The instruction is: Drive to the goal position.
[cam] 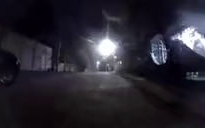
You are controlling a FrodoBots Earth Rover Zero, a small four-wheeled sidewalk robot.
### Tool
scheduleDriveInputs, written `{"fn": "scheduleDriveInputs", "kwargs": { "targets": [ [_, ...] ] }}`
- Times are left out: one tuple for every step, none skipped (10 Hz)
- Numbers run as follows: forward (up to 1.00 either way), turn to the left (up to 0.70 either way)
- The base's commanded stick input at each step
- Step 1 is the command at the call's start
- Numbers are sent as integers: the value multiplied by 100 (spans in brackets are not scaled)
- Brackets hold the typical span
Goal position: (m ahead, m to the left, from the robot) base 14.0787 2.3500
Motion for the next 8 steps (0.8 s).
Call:
{"fn": "scheduleDriveInputs", "kwargs": {
  "targets": [
    [70, 0],
    [70, 0],
    [70, 0],
    [70, 0],
    [70, 0],
    [70, 0],
    [70, 0],
    [70, 0]
  ]
}}
